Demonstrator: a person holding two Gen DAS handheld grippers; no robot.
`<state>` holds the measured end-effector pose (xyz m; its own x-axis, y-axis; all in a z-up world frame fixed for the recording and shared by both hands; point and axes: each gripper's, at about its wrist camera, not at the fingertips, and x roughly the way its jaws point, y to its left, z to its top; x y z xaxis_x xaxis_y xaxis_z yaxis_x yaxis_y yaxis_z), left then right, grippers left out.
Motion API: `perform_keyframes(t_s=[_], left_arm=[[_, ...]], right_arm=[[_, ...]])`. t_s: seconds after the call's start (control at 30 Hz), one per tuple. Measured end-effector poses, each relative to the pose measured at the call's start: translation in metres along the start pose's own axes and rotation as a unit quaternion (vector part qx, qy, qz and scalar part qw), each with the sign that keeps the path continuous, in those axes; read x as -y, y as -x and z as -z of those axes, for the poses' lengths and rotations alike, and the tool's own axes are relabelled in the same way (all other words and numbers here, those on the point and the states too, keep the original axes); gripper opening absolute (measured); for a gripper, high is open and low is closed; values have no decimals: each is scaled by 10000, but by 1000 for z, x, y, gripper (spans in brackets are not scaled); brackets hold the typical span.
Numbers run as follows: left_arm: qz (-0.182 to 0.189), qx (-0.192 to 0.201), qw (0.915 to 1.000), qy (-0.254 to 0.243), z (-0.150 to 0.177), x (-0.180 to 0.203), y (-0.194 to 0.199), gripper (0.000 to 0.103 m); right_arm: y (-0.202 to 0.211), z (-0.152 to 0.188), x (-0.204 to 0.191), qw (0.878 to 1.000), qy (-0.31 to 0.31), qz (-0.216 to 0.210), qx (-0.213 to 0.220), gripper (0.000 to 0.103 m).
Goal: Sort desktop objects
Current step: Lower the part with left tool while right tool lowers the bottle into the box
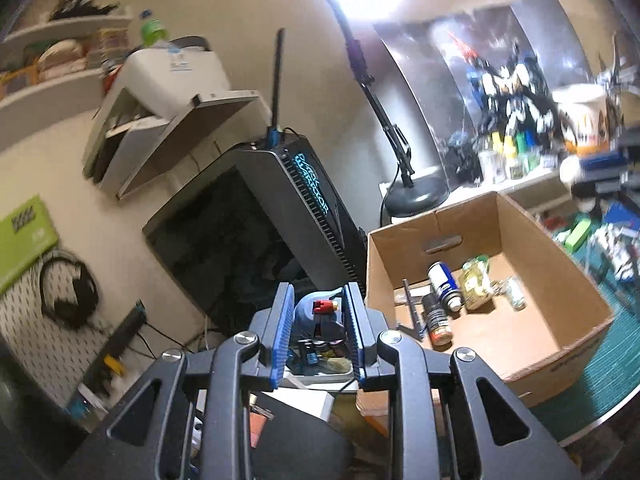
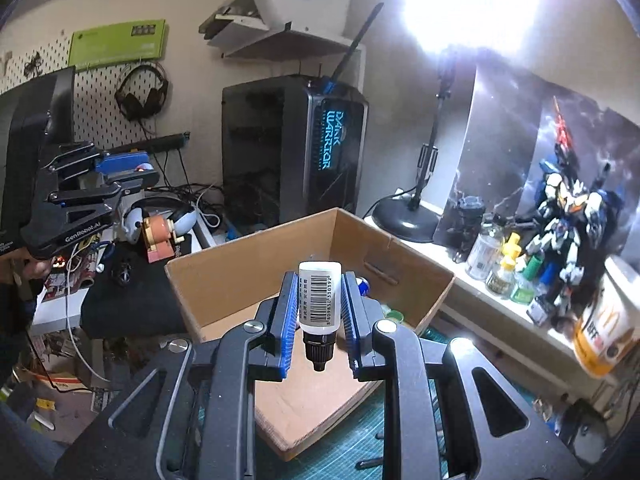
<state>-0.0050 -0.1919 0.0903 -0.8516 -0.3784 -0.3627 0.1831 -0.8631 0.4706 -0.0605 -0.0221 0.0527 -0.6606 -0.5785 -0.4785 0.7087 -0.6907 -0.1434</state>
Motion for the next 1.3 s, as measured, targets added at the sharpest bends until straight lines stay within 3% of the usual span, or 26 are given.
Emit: perform_keyframes(t_s=[0.33,0.57,0.8,1.3], left_arm=[[16,-408,9949,-920,-30,26,-57,26],[161,-748,9873,-1393,-38,45,-98,26],[333,-1176,9804,-1548,-33,64,-153,26],[1358,-2326,9408,-2058,-20,123,-234,26]], right_arm=[[-45,-35,20,9976,439,458,-268,20],[-90,-45,31,9940,704,355,-762,20],[-134,-32,44,9900,726,286,-1173,20],[-223,5,83,9677,318,-465,-2459,20]])
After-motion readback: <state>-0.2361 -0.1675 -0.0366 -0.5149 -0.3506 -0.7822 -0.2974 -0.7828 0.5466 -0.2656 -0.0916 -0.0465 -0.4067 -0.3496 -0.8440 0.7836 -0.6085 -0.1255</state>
